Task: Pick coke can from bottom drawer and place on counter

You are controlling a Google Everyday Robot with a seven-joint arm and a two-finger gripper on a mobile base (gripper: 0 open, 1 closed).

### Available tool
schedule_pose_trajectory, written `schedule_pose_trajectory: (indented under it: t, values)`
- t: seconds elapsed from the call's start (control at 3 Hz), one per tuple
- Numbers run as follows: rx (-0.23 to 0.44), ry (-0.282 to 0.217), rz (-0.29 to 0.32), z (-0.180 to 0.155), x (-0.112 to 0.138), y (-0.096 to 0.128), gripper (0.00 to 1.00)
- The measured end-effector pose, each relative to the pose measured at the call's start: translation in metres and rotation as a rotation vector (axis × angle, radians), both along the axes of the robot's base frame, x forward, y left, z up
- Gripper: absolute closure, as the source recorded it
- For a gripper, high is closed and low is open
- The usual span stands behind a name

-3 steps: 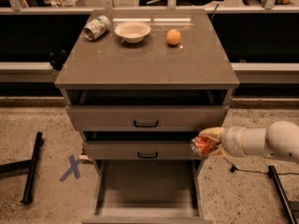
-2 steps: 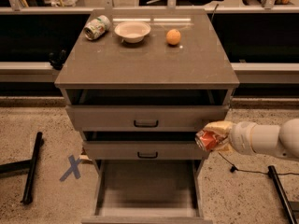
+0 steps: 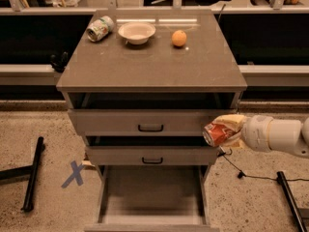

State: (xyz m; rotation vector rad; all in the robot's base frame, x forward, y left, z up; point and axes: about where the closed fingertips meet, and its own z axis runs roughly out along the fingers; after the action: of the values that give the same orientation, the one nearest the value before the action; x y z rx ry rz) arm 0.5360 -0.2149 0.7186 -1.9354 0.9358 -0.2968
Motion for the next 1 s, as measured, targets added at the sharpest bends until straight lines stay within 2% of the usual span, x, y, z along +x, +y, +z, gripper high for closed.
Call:
schedule_pose_trajectory:
  t: [0.33, 0.67, 1.0]
  values:
    - [0.082, -0.010, -0.023, 0.042, 0.010, -0.002, 1.00]
    - [0.179, -0.008, -0.048, 0.099, 0.024, -0.003, 1.00]
    - [0.313, 0.019, -0.047, 0.139, 0.041, 0.000, 1.00]
